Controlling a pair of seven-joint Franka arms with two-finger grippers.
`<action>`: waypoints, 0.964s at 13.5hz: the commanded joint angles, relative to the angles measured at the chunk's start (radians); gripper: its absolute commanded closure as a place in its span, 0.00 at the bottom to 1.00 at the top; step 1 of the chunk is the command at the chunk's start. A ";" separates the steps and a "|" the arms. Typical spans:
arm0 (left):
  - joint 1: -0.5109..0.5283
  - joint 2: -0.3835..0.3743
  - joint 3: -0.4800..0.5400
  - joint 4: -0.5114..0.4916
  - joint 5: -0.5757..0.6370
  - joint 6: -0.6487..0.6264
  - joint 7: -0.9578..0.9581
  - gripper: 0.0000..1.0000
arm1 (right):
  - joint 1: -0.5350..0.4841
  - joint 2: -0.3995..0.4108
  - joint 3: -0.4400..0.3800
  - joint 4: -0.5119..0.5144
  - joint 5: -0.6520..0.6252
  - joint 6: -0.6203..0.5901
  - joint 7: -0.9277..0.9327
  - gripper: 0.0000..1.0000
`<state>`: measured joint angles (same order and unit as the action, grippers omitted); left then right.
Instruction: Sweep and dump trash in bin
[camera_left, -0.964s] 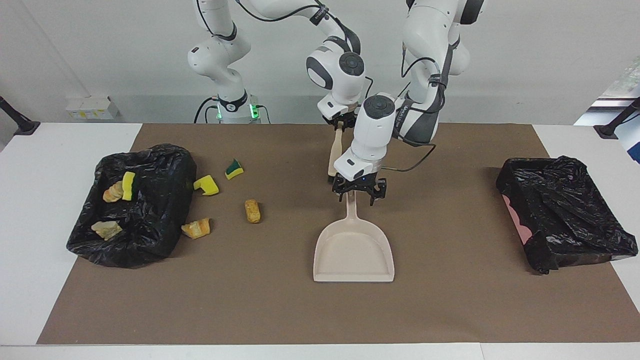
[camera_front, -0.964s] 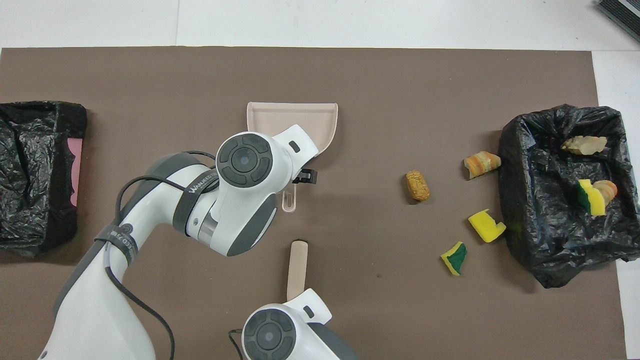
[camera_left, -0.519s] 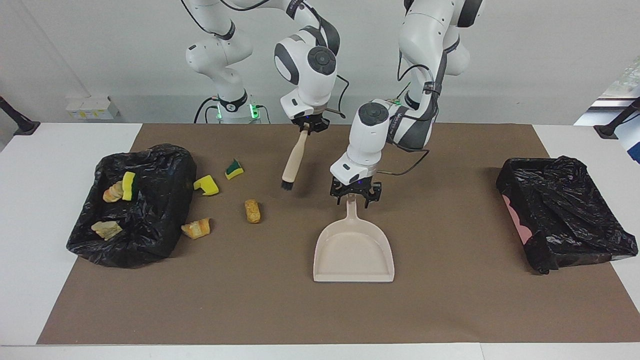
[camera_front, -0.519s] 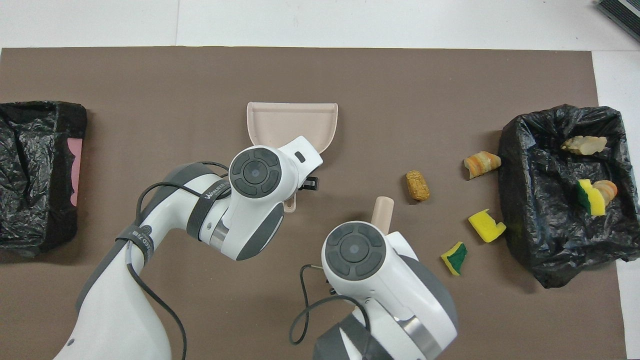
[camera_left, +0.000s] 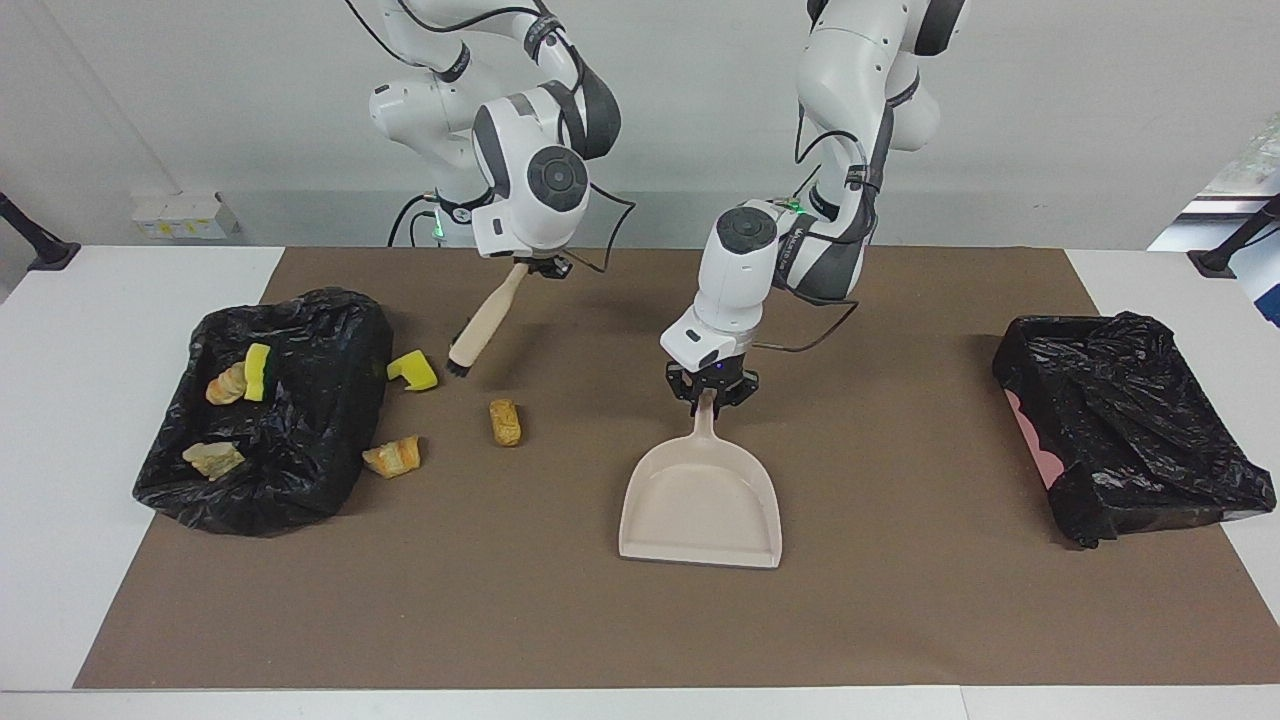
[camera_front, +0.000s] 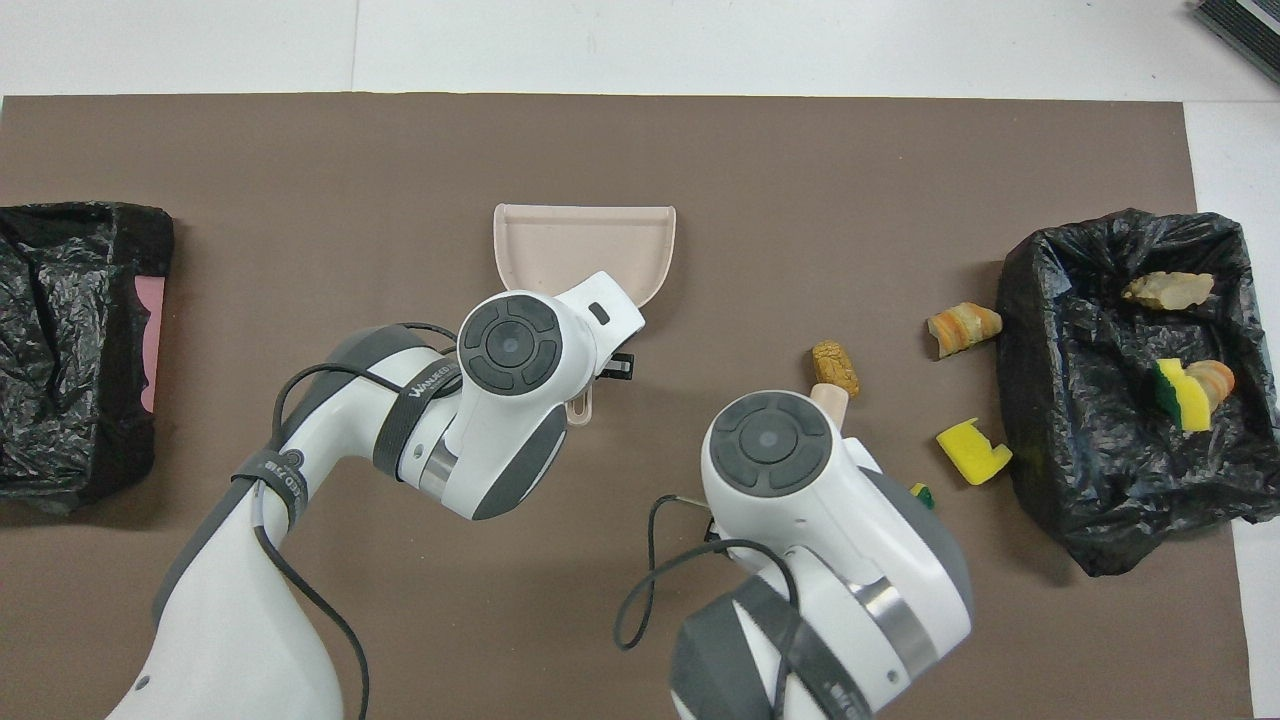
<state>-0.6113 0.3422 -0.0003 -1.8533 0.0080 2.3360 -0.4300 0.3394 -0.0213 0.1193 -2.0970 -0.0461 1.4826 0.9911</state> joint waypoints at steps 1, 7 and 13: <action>-0.007 -0.012 0.016 0.009 0.018 -0.004 0.022 1.00 | -0.080 -0.100 0.014 -0.138 -0.041 0.015 0.015 1.00; 0.038 -0.097 0.025 0.008 0.018 -0.133 0.402 1.00 | -0.160 -0.250 0.017 -0.393 -0.080 0.218 -0.055 1.00; 0.085 -0.117 0.025 -0.001 0.018 -0.221 0.877 1.00 | -0.091 -0.143 0.022 -0.335 -0.045 0.366 -0.163 1.00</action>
<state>-0.5442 0.2466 0.0298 -1.8390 0.0110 2.1314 0.3377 0.2274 -0.2021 0.1330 -2.4763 -0.1034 1.8314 0.8739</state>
